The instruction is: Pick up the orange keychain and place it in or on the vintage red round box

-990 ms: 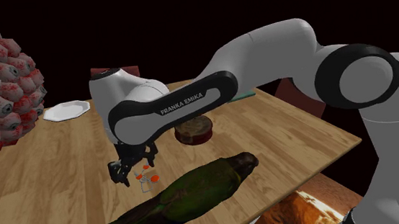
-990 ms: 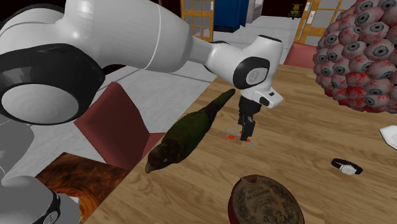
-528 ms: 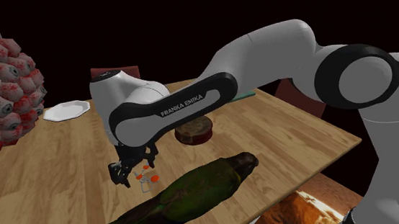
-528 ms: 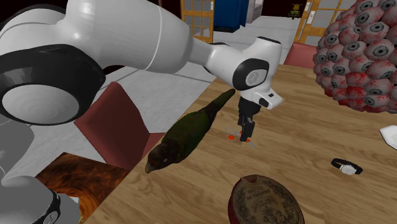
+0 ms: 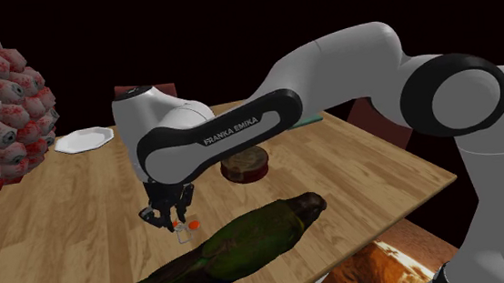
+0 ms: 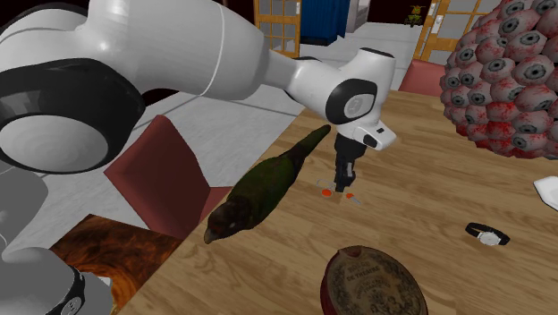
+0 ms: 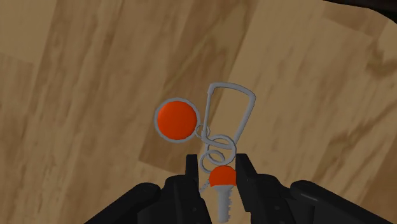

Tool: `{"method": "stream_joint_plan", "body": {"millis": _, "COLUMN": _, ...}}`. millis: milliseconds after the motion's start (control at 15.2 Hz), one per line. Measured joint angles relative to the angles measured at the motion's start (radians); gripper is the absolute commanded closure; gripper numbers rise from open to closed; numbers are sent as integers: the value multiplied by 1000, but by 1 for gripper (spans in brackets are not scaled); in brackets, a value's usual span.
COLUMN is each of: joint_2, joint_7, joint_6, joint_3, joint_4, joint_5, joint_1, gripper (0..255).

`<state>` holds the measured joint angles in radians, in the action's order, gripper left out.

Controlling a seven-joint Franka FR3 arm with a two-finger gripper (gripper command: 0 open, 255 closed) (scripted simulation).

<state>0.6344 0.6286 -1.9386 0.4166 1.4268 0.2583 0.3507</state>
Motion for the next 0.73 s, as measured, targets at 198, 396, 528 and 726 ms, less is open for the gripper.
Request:
{"method": "stream_joint_plan", "body": {"millis": 198, "joint_2": 3, "joint_7": 0, "joint_6": 8, "joint_3": -1, "joint_4": -6, "joint_5": 1, "joint_1": 1, "gripper": 255}}
{"method": "stream_joint_plan", "body": {"millis": 396, "joint_2": -4, "joint_7": -4, "joint_6": 37, "joint_3": -1, "joint_4": -23, "joint_5": -3, "joint_1": -1, "gripper": 255}}
{"method": "stream_joint_plan", "body": {"millis": 528, "joint_2": -10, "joint_7": -7, "joint_6": 58, "joint_3": 1, "joint_4": -38, "joint_5": -6, "joint_1": 0, "gripper": 255}}
{"method": "stream_joint_plan", "body": {"millis": 726, "joint_2": -17, "joint_7": -11, "joint_6": 94, "joint_3": 3, "joint_4": -68, "joint_5": -11, "joint_1": 2, "gripper": 255}}
